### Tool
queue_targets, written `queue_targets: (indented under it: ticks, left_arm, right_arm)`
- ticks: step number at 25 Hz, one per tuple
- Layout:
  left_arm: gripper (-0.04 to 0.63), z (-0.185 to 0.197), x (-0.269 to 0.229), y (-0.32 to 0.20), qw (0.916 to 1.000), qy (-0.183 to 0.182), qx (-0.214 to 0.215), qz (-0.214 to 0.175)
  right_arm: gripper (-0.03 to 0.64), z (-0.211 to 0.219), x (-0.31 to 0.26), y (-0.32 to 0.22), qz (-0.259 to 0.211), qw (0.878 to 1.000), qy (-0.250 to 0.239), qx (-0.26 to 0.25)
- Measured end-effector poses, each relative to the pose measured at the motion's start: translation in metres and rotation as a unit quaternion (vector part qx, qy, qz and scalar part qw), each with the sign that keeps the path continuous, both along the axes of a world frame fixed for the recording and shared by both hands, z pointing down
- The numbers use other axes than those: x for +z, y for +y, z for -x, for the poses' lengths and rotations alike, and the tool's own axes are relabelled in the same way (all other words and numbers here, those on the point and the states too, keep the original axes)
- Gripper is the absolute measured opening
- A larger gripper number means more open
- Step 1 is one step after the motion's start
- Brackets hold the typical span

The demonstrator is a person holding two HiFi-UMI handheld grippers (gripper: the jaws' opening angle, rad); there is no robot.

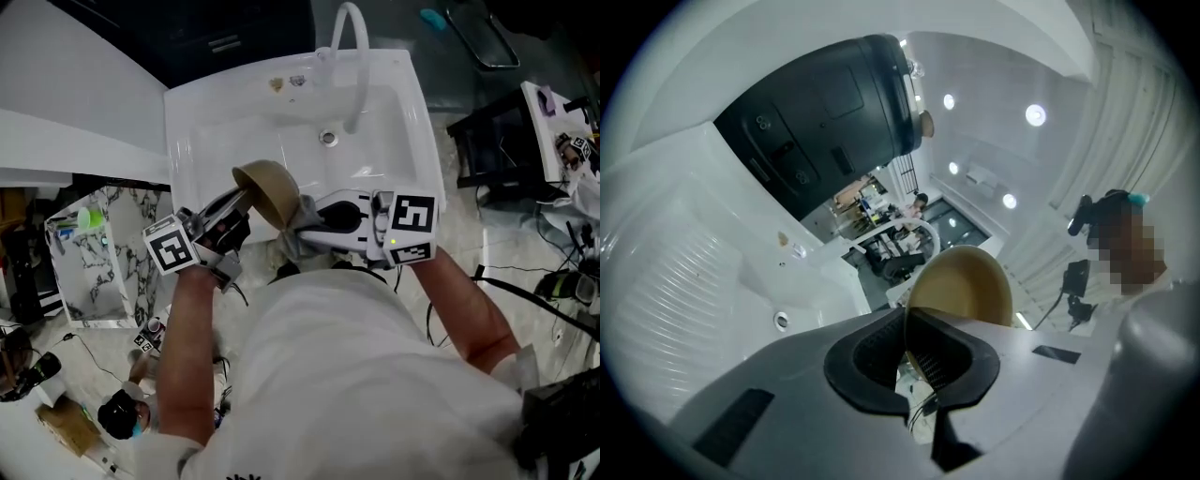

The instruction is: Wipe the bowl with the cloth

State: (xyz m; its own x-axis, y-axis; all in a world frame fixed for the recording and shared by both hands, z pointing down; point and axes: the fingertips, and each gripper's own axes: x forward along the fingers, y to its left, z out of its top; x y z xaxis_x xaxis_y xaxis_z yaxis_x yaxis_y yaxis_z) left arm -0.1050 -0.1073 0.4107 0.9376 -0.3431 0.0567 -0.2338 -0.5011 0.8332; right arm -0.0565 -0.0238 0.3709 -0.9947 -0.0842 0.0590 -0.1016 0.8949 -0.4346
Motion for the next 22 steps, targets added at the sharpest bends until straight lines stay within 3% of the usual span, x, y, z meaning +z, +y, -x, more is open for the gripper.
queue_targets:
  ticks: [13,22]
  left_arm:
    - [0.018,0.028,0.036,-0.011,0.9969,-0.067,0.026,0.031]
    - [0.018,0.053,0.057,-0.038,0.9905,-0.124,0.033,0.05]
  right_arm:
    - [0.046,0.013,-0.004,-0.032,-0.018,0.997,0.022,0.076]
    - [0.046,0.013,0.008,-0.058,-0.027,0.982,0.068,0.174]
